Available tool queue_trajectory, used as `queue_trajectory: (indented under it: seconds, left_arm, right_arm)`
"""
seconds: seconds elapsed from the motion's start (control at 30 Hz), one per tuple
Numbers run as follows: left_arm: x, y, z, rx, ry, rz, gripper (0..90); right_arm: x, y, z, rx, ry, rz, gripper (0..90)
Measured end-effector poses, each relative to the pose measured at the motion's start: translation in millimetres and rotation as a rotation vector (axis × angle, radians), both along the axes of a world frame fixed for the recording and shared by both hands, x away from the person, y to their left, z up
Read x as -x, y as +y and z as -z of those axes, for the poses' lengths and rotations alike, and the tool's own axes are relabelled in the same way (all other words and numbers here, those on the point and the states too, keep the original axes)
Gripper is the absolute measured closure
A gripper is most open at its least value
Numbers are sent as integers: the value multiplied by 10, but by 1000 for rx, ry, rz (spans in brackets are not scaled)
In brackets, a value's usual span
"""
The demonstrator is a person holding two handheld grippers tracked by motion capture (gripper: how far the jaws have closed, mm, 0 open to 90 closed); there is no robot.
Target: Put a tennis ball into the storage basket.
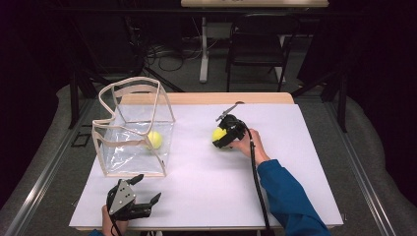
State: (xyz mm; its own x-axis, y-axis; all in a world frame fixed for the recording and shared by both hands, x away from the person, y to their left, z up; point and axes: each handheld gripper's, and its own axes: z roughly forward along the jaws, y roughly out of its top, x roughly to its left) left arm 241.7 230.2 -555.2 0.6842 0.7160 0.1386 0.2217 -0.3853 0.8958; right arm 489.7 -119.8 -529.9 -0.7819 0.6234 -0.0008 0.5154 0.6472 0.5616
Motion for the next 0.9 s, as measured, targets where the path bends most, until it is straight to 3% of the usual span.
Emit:
queue_trajectory:
  seconds: [0.17,0.47,0.9]
  left_arm:
    - [3,4,2,-1,2,-3,161]
    - [6,4,1,-1,0,0,161]
    - [8,2,1,-2,0,0,161]
  right_arm:
    - [-16,8,37,4,6,19,246]
    - [-22,-15,30,-11,14,20,257]
    - [31,-48,-88,-34,-23,10,258]
